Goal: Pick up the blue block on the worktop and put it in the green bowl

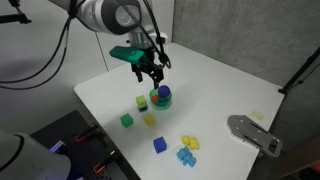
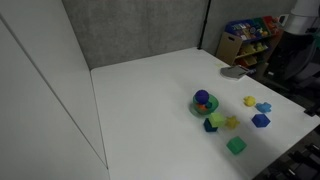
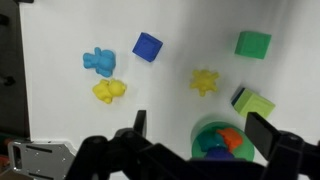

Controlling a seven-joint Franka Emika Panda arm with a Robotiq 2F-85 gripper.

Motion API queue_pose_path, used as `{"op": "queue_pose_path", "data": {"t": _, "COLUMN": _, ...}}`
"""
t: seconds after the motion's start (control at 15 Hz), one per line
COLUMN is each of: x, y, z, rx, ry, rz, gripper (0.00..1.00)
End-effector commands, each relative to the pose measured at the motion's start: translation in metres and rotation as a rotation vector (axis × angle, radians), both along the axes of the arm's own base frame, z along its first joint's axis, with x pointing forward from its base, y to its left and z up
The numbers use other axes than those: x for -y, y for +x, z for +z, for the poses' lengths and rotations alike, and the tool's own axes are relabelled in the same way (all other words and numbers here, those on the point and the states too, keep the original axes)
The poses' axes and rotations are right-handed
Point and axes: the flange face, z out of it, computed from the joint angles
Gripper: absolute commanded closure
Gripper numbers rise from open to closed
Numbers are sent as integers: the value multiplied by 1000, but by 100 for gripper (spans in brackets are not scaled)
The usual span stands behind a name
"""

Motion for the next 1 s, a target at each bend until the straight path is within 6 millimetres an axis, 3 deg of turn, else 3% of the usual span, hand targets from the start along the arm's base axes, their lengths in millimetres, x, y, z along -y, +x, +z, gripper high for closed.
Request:
{"op": "queue_pose_path", "data": {"t": 0.0, "x": 31, "y": 2, "z": -30, "rx": 42, "ry": 24, "rz": -132, "gripper": 0}}
{"op": "queue_pose_path", "data": {"t": 0.33, "x": 65, "y": -1, "z": -75, "rx": 48, "ry": 54, "rz": -282, "gripper": 0}}
{"op": "queue_pose_path", "data": {"t": 0.73, "x": 65, "y": -2, "z": -85, "rx": 17, "ry": 59, "rz": -266, "gripper": 0}}
{"op": "queue_pose_path", "data": {"t": 0.93, "x": 79, "y": -6, "z": -107, "rx": 10, "ry": 54, "rz": -317, "gripper": 0}}
